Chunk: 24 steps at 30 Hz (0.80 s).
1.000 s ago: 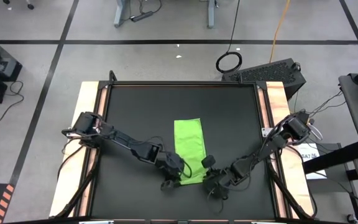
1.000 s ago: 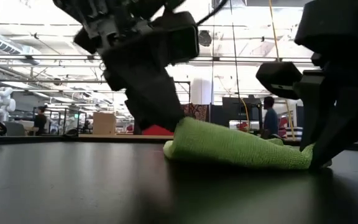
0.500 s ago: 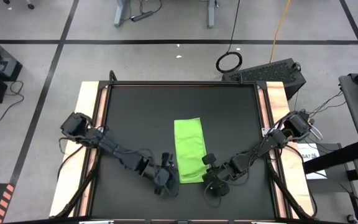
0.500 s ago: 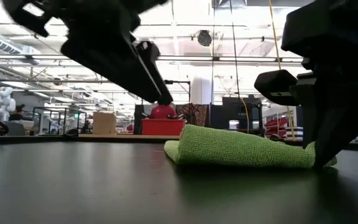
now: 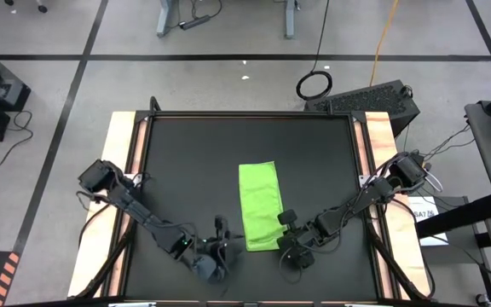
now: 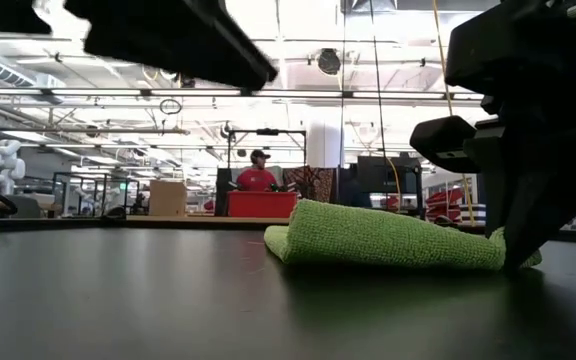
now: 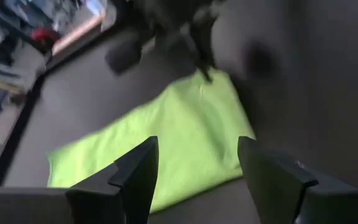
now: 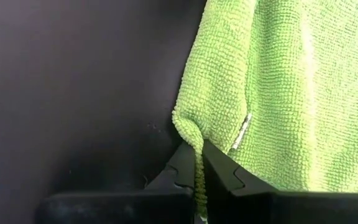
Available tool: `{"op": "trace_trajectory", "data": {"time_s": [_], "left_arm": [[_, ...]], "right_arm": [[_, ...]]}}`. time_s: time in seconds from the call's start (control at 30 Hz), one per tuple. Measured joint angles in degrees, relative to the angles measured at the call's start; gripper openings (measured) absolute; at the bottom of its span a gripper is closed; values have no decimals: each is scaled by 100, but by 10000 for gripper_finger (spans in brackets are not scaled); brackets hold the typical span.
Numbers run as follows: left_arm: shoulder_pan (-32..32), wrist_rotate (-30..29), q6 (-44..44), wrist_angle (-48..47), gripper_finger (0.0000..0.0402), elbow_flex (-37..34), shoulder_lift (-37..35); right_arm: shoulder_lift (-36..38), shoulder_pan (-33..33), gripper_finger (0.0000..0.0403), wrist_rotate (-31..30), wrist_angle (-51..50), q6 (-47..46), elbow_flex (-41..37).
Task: Roll towel
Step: Roll the green microfiber towel
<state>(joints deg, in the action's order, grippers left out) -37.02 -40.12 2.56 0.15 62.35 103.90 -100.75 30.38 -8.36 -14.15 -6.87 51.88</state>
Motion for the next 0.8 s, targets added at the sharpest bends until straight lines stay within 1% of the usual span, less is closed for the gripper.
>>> {"op": "trace_trajectory", "data": {"time_s": [0.13, 0.33, 0.53, 0.6, 0.73, 0.8], "left_arm": [[-134, -74, 393, 420, 226, 2, 148], [-148, -100, 571, 636, 226, 2, 551], [-135, -196, 1561, 1434, 226, 2, 948], [-101, -66, 1753, 1522, 226, 2, 1001], [43, 534, 1745, 1541, 226, 2, 1009], [111, 651, 1755, 1535, 226, 2, 1009]], "right_arm": [[2, -10, 0, -1, 0, -110, 0], [5, -28, 0, -18, -33, -193, 4], [9, -42, 0, -24, -42, -258, 4], [9, -42, 0, -26, -41, -292, 4], [9, -42, 0, -28, -39, -299, 7], [9, -42, 0, -26, -39, -299, 7]]}}
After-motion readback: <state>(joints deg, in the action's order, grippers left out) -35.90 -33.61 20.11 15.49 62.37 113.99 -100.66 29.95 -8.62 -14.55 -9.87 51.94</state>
